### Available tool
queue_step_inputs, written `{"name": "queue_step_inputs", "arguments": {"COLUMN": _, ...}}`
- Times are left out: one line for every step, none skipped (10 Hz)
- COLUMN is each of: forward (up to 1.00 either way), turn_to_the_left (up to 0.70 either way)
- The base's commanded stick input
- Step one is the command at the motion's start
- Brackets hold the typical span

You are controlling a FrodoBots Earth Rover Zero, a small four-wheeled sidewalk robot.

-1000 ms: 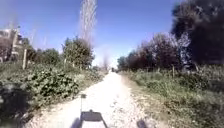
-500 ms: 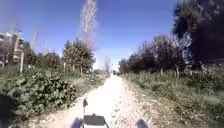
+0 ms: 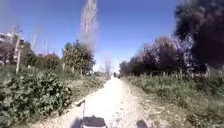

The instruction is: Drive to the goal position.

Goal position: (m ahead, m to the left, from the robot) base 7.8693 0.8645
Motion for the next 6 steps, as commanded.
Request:
{"name": "queue_step_inputs", "arguments": {"forward": 0.50, "turn_to_the_left": 0.00}}
{"name": "queue_step_inputs", "arguments": {"forward": 0.50, "turn_to_the_left": 0.00}}
{"name": "queue_step_inputs", "arguments": {"forward": 0.50, "turn_to_the_left": 0.00}}
{"name": "queue_step_inputs", "arguments": {"forward": 0.50, "turn_to_the_left": 0.00}}
{"name": "queue_step_inputs", "arguments": {"forward": 0.50, "turn_to_the_left": 0.00}}
{"name": "queue_step_inputs", "arguments": {"forward": 0.50, "turn_to_the_left": 0.00}}
